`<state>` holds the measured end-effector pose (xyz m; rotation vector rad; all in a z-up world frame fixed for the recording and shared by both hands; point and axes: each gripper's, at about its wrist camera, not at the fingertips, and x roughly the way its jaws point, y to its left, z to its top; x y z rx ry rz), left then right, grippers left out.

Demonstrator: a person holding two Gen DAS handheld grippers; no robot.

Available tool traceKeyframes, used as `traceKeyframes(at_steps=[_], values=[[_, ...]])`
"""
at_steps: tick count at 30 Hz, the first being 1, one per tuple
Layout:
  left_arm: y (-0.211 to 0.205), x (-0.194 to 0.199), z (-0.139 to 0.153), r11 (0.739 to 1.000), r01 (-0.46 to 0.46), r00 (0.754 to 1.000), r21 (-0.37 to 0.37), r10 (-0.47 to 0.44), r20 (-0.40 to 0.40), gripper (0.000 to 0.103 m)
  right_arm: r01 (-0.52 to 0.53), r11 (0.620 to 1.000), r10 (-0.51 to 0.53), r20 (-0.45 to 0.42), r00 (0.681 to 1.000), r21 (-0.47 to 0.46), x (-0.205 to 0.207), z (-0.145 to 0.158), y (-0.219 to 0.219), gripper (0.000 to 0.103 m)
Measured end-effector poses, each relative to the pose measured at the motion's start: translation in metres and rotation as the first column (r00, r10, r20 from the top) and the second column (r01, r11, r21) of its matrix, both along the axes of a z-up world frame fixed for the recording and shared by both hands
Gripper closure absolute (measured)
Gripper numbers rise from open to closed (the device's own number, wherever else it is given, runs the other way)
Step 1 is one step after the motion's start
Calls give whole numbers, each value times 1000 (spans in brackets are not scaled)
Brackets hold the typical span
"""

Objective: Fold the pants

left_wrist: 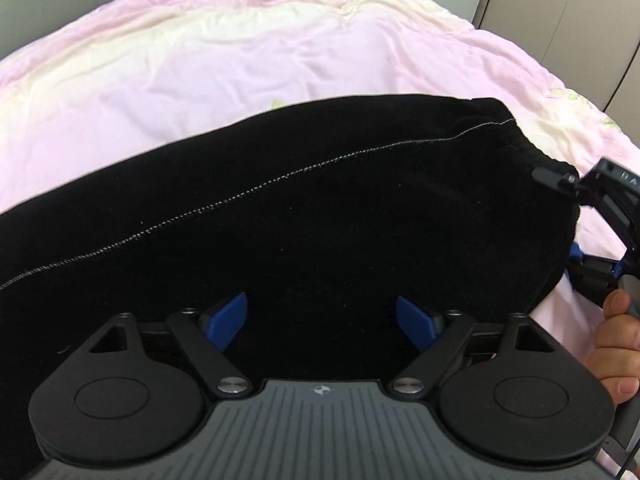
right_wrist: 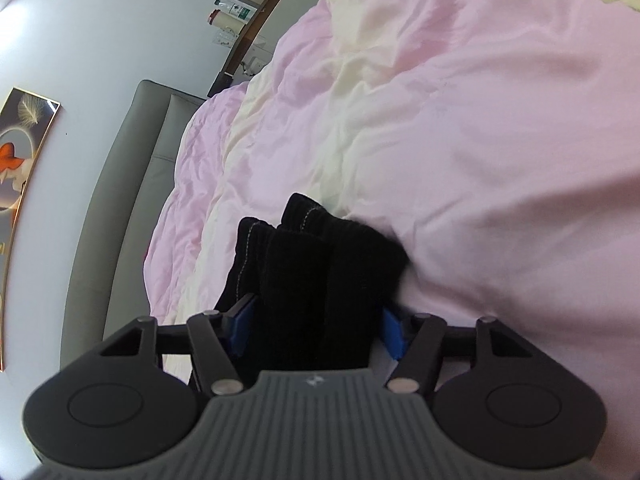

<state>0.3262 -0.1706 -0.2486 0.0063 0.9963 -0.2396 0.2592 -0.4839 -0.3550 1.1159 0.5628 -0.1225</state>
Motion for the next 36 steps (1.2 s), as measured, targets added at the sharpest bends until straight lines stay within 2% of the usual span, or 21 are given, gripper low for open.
traceKeyframes(at_steps=[1, 4, 6, 8, 11, 13, 16, 18, 20, 22, 23, 24, 25, 28, 30, 32, 33, 34, 36], values=[[2, 2, -1, 1000, -10, 1000, -18, 9, -10, 0, -6, 1000, 6, -5, 1000, -12, 2, -1, 1, 60], [8, 3, 1, 998, -33, 999, -57, 31, -28, 0, -14, 999, 15, 35, 999, -30, 0, 3, 1, 75], [13, 1, 2, 995, -45, 999, -90, 43, -29, 0, -36, 994, 46, 97, 994, -99, -3, 16, 6, 78], [24, -3, 5, 985, -72, 997, -156, 68, -31, 1, -67, 977, 105, 179, 978, -204, -5, 36, 18, 80], [53, -12, 12, 956, -131, 991, -262, 123, -44, 22, -112, 924, 220, 267, 938, -367, -10, 68, 44, 80], [76, -22, 18, 941, -165, 986, -296, 164, -30, 24, -142, 880, 300, 297, 906, -453, -14, 85, 62, 80], [112, -38, 26, 921, -230, 971, -314, 240, -7, 24, -185, 789, 430, 311, 847, -586, -21, 108, 94, 80], [139, -47, 27, 894, -286, 954, -344, 298, -21, 24, -211, 706, 528, 303, 793, -676, -27, 121, 120, 80], [160, -53, 26, 867, -334, 939, -369, 341, -50, 24, -243, 607, 631, 273, 726, -757, -33, 130, 147, 80], [173, -58, 25, 851, -359, 930, -383, 361, -71, 24, -269, 476, 730, 206, 652, -837, -41, 135, 178, 80], [179, -61, 25, 847, -368, 927, -384, 368, -75, 24, -271, 411, 762, 165, 627, -871, -44, 135, 192, 80], [183, -65, 26, 845, -373, 924, -383, 376, -72, 24, -274, 328, 796, 109, 596, -904, -48, 134, 209, 80], [189, -69, 29, 843, -378, 921, -383, 383, -66, 24, -282, 270, 819, 65, 571, -921, -50, 133, 221, 80], [192, -74, 32, 837, -386, 917, -388, 394, -61, 24, -351, 72, 875, -110, 471, -933, -55, 117, 257, 80], [194, -72, 32, 844, -403, 911, -354, 406, -70, 26, -389, -43, 894, -209, 397, -920, -58, 103, 274, 80], [200, -68, 33, 840, -413, 907, -352, 413, -80, 27, -406, -142, 899, -290, 329, -903, -63, 91, 288, 80], [202, -68, 33, 836, -419, 904, -354, 419, -82, 27, -401, -185, 895, -322, 308, -897, -66, 85, 293, 80], [203, -67, 34, 831, -422, 903, -363, 423, -81, 27, -388, -217, 887, -347, 305, -896, -69, 82, 298, 79], [203, -65, 35, 821, -427, 899, -379, 431, -79, 27, -388, -250, 872, -381, 309, -887, -68, 75, 303, 77]])
